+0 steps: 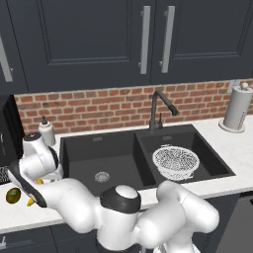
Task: Put the colander in the sink, put the banana, kiwi in the colander, and turn on the sink faucet and pour water over the colander.
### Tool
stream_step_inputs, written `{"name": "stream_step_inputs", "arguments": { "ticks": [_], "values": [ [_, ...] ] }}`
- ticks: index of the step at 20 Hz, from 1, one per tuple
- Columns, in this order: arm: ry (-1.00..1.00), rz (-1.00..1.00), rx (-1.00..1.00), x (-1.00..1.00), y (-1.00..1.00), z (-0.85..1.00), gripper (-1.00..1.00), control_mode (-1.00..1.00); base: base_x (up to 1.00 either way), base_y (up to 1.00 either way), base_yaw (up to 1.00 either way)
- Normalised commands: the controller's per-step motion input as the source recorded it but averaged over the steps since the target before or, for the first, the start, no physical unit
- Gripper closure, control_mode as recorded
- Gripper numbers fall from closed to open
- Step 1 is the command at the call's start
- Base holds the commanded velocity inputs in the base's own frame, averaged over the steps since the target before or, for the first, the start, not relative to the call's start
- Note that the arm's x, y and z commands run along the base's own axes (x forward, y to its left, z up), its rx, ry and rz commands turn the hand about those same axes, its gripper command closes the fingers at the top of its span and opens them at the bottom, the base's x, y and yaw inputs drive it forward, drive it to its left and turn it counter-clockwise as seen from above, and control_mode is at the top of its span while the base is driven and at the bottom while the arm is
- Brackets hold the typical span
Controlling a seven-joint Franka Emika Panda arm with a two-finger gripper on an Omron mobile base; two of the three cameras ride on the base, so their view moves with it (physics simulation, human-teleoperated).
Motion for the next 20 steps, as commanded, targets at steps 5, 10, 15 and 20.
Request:
{"name": "stream_step_inputs", "arguments": {
  "ticks": [5,10,15,20],
  "values": [
    [0.0,0.0,-0.05,0.0,0.03,-0.31,-1.0,-1.0,0.0,0.0,0.0],
    [0.0,0.0,-0.05,0.0,0.15,-0.29,-1.0,-1.0,0.0,0.0,0.0],
    [0.0,0.0,-0.04,0.0,0.18,-0.24,-1.0,-1.0,0.0,0.0,0.0],
    [0.01,0.0,-0.03,0.0,0.15,-0.27,1.0,-1.0,0.0,0.0,0.0]
  ]
}}
